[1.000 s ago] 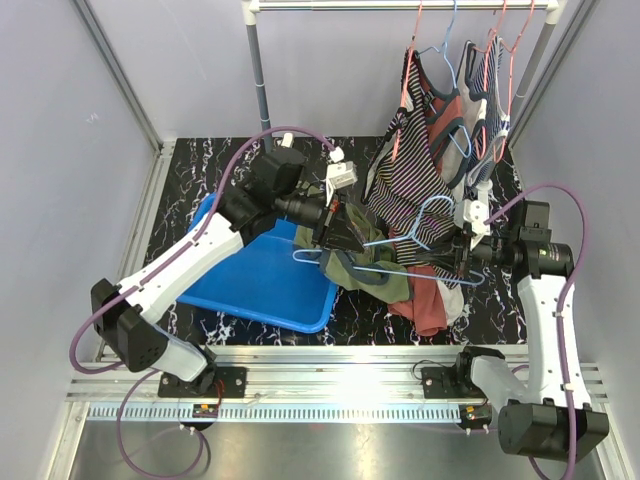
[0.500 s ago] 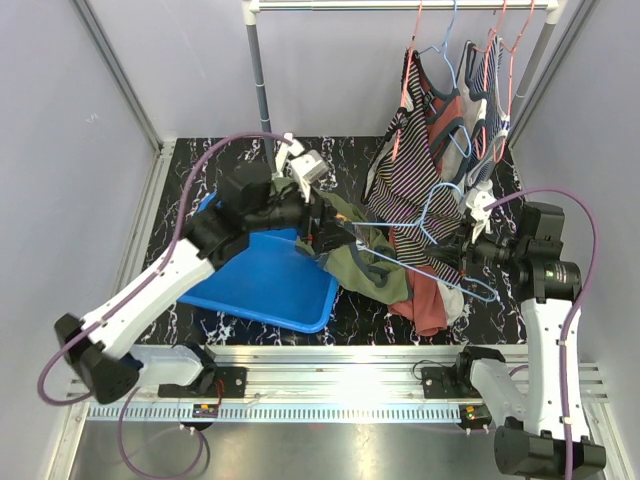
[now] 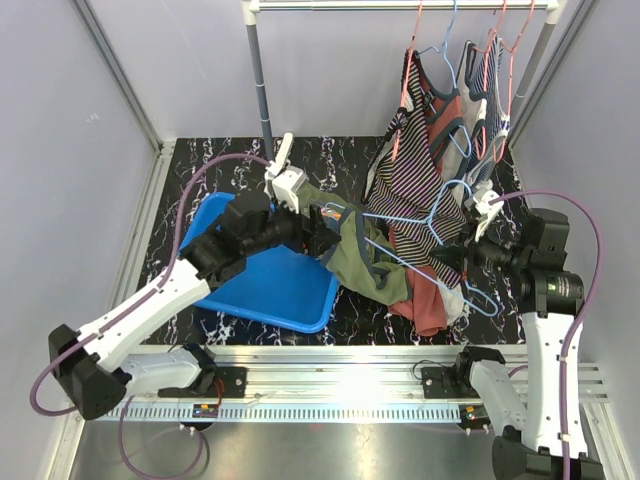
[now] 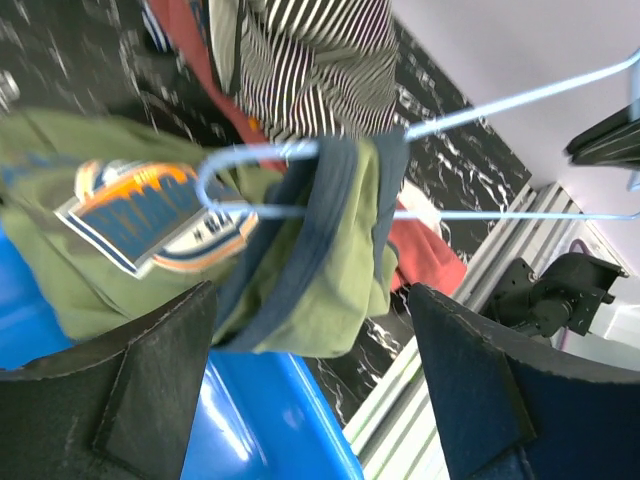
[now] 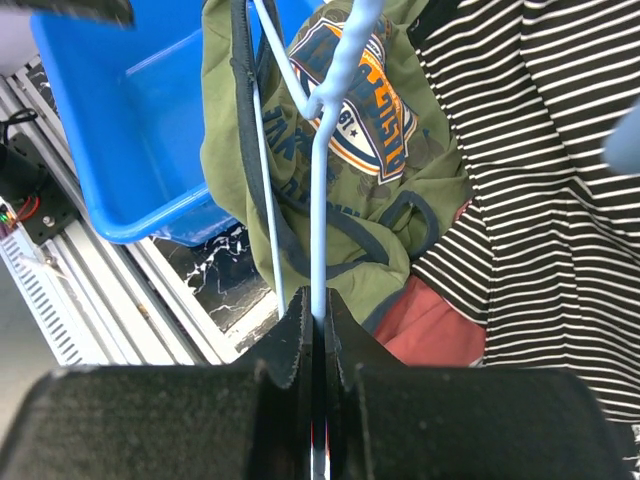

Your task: Remove the tank top from the hanger

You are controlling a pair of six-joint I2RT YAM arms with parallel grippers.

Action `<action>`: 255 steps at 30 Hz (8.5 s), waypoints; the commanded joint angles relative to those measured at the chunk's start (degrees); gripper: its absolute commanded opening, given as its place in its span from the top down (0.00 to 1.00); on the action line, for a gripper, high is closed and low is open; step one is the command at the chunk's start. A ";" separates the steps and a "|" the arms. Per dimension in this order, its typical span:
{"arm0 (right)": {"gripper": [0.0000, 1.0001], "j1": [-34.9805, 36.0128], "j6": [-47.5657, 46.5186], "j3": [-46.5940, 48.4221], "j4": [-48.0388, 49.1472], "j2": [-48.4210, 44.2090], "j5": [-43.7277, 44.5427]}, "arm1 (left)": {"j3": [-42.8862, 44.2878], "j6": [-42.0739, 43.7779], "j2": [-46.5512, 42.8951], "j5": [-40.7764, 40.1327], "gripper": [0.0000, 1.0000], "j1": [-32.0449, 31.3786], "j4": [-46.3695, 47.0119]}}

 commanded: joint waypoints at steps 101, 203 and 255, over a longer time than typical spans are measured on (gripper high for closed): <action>0.00 11.82 0.51 3.61 21.30 -0.28 4.22 | 1.92 41.81 -10.27 1.55 1.00 -7.26 -19.93; 0.00 10.14 -2.82 -15.82 12.88 -4.32 -0.60 | -8.11 -36.51 0.50 -4.68 0.01 12.28 1.06; 0.00 10.06 1.75 -14.14 14.11 -9.16 2.21 | 54.62 4.79 6.23 -16.20 1.00 10.07 13.64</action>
